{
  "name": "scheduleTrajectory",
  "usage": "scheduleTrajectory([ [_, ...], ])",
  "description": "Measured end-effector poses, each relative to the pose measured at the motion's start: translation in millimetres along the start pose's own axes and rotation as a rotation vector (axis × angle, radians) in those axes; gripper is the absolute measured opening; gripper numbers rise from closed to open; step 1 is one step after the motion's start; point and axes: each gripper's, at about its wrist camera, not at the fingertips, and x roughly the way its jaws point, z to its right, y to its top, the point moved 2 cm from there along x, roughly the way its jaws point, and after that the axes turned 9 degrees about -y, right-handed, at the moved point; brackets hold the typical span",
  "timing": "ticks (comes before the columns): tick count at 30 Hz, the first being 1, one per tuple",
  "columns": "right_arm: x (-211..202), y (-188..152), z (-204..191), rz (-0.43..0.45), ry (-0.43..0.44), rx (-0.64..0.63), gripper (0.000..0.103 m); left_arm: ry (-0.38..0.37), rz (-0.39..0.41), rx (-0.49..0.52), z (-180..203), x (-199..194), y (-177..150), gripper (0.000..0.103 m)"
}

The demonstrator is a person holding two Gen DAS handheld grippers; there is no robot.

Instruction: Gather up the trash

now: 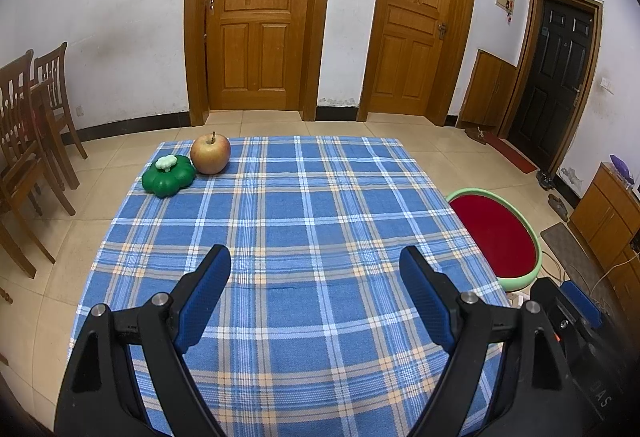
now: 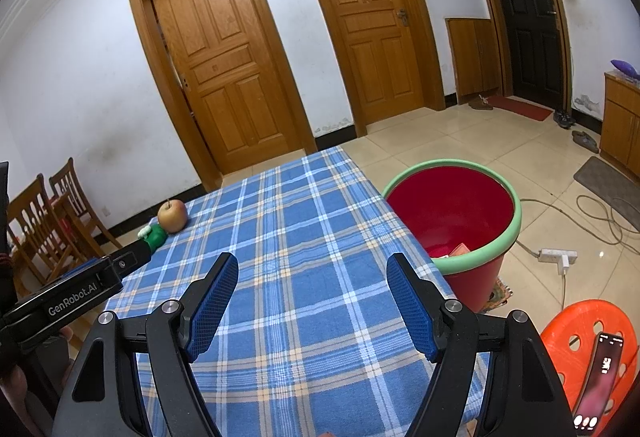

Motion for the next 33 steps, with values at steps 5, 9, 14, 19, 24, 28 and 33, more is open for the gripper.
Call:
scheduleTrajectory([
  [5, 0.3, 0.1, -0.8, 0.001, 0.0, 0.0, 0.078, 0.0, 0.0, 0.0, 0.0, 0.3, 0.0, 0.085],
  [9, 0.1, -0.2, 0.0, 0.0, 0.0, 0.0, 0.078, 0.0, 0.0, -0.001, 0.0, 0.5, 0.3, 0.085],
  [14, 0.1, -0.3, -0.1, 0.0, 0.0, 0.0, 0.078, 0.002, -0.001, -0.005, -1.4, 0.3, -1.2, 0.085],
  [19, 0.3, -0.3, -0.1, 0.0, -0.001, 0.001, 0.078, 0.002, -0.002, -0.006, -2.2, 0.1, -2.4, 0.085],
  [24, 0.2, -0.3, -0.1, 0.0, 0.0, 0.0, 0.078, 0.001, -0.001, -0.006, -2.3, -0.1, -2.6, 0.085],
  [28, 0.3, -0.3, -0.2, 0.0, 0.0, 0.001, 0.078, 0.001, -0.002, -0.006, -2.5, 0.1, -2.6, 0.085],
  [33, 0.3, -0.3, -0.2, 0.0, 0.0, 0.0, 0.078, 0.001, -0.002, -0.007, -2.6, 0.2, -2.5, 0.085],
])
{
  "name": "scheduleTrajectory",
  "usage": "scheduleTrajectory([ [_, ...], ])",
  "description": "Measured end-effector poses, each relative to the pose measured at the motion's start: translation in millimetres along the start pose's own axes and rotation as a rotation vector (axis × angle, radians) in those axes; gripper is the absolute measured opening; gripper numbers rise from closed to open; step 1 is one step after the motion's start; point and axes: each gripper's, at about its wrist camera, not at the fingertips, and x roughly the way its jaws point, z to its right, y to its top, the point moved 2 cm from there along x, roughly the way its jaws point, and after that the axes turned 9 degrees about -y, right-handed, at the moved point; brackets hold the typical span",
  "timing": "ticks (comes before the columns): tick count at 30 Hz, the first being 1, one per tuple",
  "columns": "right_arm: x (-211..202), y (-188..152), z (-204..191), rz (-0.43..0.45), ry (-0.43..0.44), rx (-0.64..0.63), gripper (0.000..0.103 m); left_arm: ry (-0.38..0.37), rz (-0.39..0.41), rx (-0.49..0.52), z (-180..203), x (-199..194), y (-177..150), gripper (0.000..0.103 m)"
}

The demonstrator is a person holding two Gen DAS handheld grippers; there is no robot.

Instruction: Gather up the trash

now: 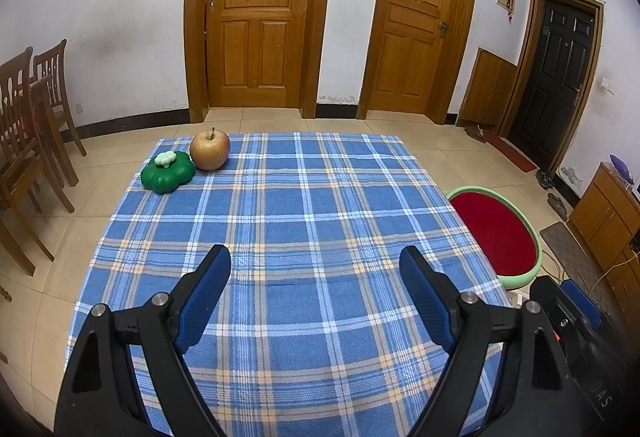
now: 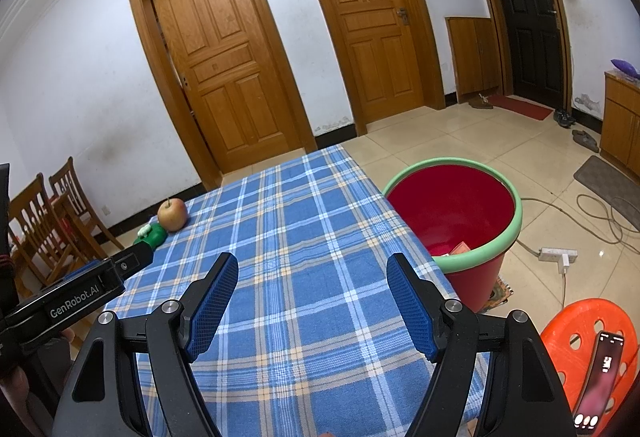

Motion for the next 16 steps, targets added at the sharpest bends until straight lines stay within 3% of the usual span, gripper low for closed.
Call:
scheduleTrajectory([
  [16, 0.3, 0.0, -1.5, -0.001, 0.0, -0.001, 0.078, 0.002, -0.002, 0.0, 0.5, -0.3, -3.0, 0.085],
])
